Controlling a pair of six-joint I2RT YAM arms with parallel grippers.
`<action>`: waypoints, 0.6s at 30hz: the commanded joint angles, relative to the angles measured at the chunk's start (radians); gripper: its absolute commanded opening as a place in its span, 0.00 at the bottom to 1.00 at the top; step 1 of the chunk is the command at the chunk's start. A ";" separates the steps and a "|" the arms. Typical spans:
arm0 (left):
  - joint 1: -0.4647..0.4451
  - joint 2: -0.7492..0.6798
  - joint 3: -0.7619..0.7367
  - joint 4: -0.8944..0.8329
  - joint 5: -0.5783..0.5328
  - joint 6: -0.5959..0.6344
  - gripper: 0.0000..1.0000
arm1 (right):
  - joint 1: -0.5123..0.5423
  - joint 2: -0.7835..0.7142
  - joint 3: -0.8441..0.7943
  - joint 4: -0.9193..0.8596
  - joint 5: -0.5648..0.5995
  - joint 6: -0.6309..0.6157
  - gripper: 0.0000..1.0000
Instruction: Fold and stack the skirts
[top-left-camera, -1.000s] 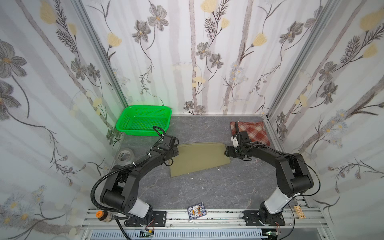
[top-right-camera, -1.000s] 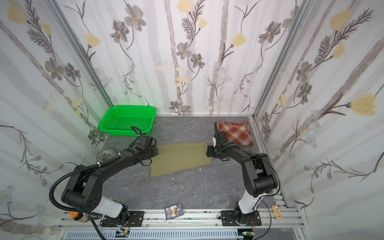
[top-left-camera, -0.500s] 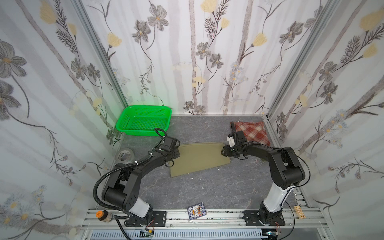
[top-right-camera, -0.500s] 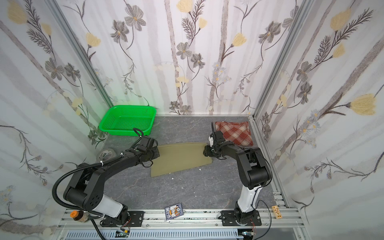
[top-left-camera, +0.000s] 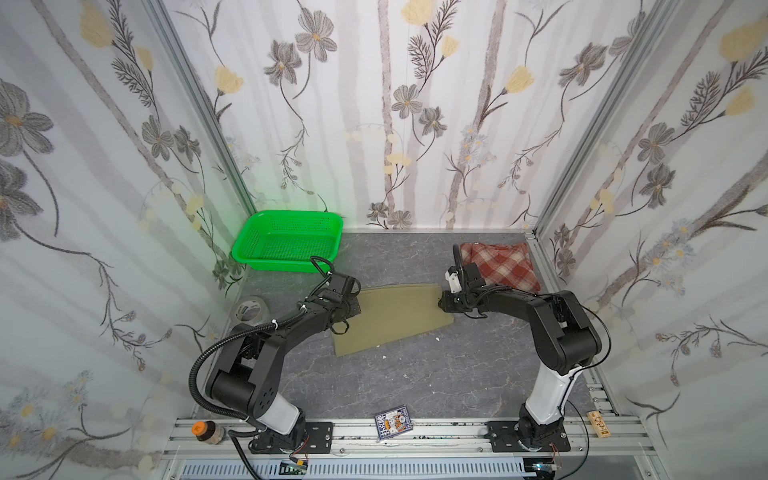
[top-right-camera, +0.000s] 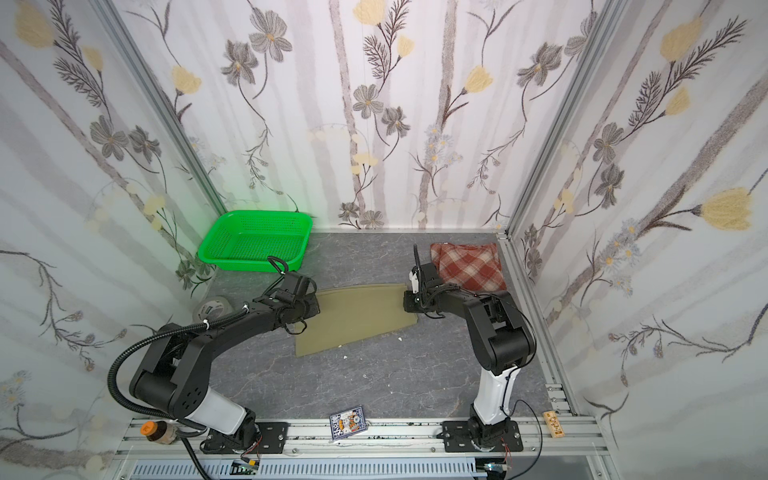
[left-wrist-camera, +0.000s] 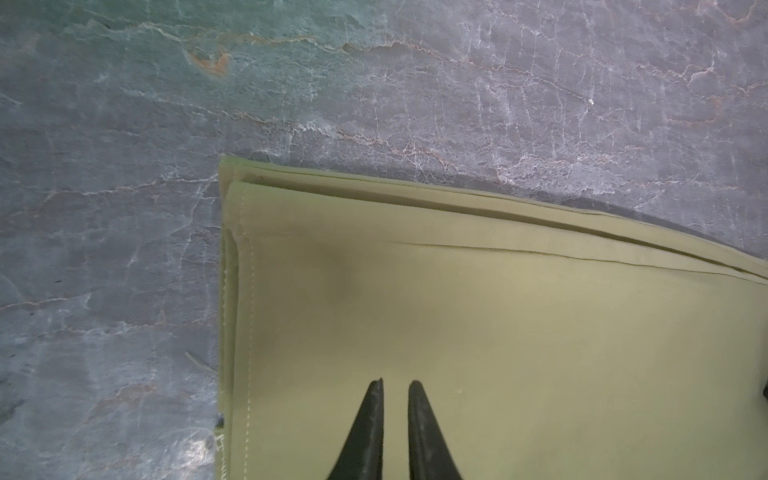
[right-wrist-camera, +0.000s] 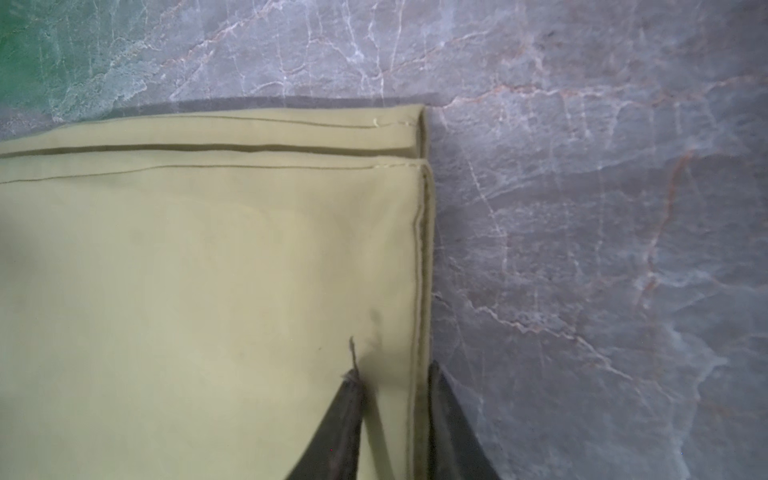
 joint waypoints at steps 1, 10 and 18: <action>0.000 -0.008 -0.005 0.011 -0.015 -0.009 0.15 | 0.005 0.024 -0.007 -0.104 0.041 0.013 0.07; 0.000 -0.024 -0.037 0.011 -0.022 -0.015 0.15 | 0.005 -0.052 -0.009 -0.127 0.068 0.025 0.00; 0.000 -0.039 -0.067 0.011 -0.024 -0.017 0.15 | 0.005 -0.192 0.062 -0.258 0.126 0.011 0.00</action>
